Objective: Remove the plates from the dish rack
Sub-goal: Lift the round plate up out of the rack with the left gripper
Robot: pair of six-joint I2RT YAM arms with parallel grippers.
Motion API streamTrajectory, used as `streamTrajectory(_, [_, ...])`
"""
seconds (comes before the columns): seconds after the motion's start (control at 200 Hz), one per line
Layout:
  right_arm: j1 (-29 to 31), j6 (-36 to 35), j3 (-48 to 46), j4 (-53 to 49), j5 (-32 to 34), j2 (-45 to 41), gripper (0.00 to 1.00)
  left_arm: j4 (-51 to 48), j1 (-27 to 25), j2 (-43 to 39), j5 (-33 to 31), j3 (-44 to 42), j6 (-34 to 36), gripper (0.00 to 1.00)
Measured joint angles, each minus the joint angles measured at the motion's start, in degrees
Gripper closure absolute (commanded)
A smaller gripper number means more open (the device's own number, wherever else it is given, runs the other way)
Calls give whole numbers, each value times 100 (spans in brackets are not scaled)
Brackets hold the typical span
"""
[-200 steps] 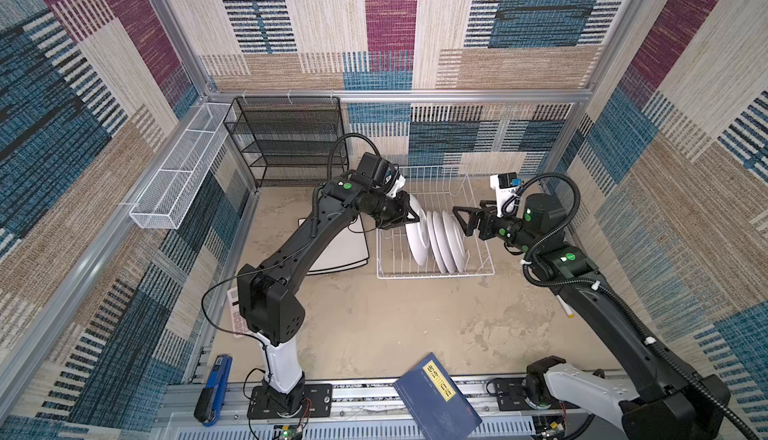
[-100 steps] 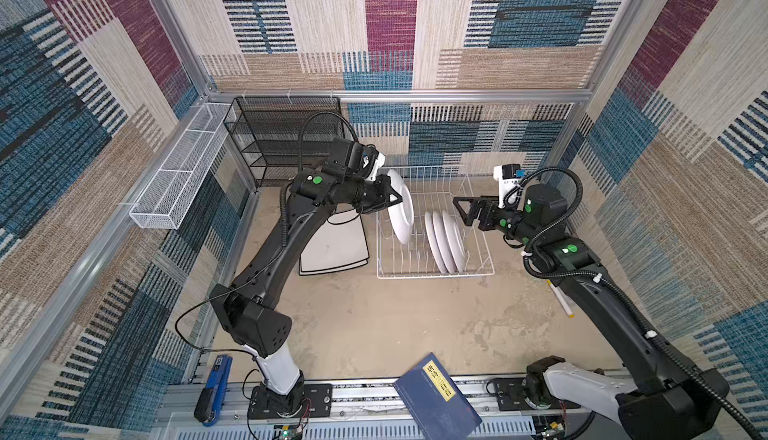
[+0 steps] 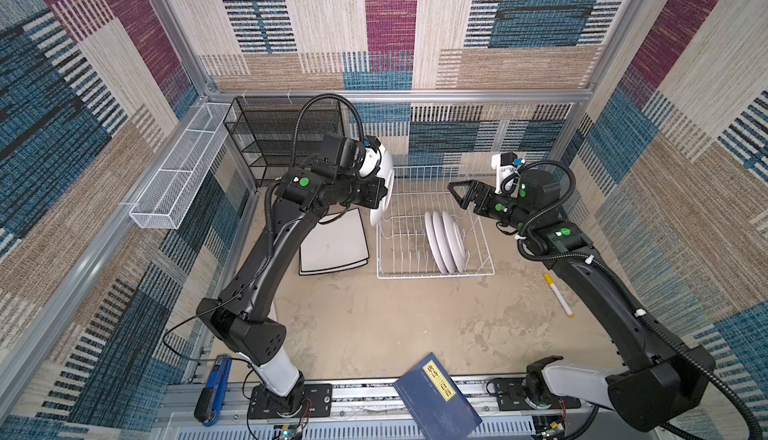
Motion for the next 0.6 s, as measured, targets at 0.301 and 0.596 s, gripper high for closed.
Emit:
streamTrajectory(0.301, [-9, 258, 476, 72, -444, 579, 1, 31, -549, -122, -1235, -752, 1475, 100])
streamTrajectory(0.596, [-9, 326, 879, 26, -946, 1152, 1, 957, -1318, -422, -2433, -1873, 2697, 100])
